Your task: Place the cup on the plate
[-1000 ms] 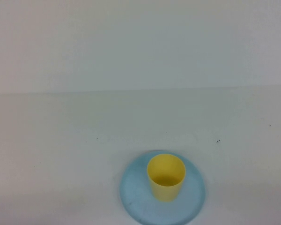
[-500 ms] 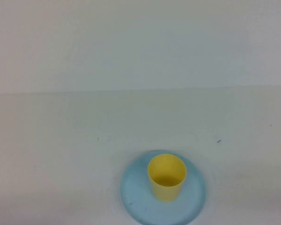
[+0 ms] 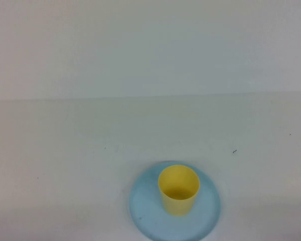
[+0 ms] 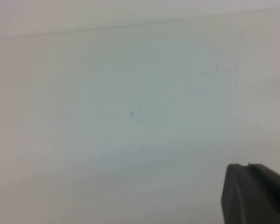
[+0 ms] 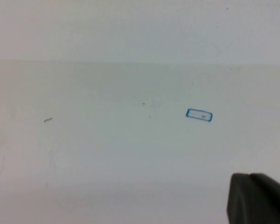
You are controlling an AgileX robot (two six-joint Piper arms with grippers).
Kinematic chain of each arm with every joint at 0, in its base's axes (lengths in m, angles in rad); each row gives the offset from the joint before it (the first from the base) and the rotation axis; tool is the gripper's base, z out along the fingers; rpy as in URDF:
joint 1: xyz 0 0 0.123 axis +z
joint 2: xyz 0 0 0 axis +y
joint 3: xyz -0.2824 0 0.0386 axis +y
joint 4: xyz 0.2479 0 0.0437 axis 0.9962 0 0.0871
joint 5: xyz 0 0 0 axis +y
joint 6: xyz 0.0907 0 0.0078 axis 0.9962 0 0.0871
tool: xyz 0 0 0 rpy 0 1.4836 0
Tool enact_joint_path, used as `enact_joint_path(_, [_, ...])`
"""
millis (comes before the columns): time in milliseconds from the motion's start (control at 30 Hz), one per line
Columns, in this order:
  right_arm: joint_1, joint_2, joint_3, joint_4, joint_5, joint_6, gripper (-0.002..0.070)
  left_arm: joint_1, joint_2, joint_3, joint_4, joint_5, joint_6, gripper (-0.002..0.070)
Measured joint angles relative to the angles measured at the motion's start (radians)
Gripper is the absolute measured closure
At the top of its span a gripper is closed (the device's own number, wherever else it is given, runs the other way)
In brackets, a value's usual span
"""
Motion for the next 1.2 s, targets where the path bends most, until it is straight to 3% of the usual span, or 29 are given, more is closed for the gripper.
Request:
enact_joint_path(233, [0.004, 0.000, 0.000, 0.002, 0.095, 0.002, 0.0675, 0.000, 0.000, 0.000, 0.000, 0.000, 0.000, 0.0675])
enact_joint_path(1200, [-0.024, 0.000, 0.000, 0.002, 0.104, 0.002, 0.0675, 0.000, 0.000, 0.000, 0.000, 0.000, 0.000, 0.0675])
